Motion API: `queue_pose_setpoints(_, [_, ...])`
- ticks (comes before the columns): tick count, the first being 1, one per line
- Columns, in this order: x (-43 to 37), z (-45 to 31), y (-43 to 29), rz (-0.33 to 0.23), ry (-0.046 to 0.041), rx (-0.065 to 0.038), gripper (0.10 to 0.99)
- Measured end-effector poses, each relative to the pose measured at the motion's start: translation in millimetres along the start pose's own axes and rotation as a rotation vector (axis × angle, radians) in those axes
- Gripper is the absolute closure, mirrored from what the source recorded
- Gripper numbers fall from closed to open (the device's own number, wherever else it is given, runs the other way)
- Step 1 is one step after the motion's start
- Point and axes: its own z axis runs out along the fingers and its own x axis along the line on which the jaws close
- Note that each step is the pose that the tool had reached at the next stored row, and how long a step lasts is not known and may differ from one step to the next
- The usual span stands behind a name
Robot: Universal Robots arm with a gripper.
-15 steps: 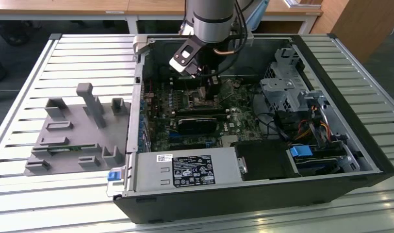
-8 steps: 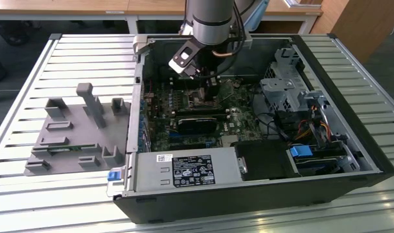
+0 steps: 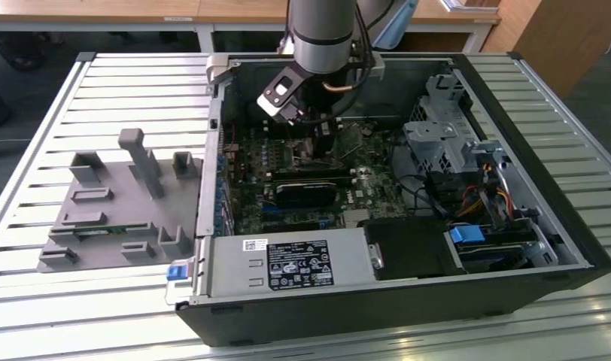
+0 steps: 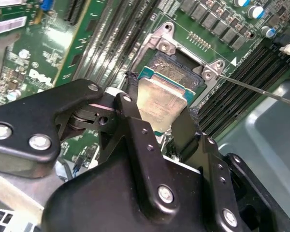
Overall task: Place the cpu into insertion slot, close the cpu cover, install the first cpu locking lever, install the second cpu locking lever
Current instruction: 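Place the cpu into insertion slot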
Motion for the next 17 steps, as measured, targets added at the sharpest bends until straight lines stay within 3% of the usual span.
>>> queue_pose_setpoints(17, [5.7,16.4,-4.6,0.029,-0.0014,0.002,0.557])
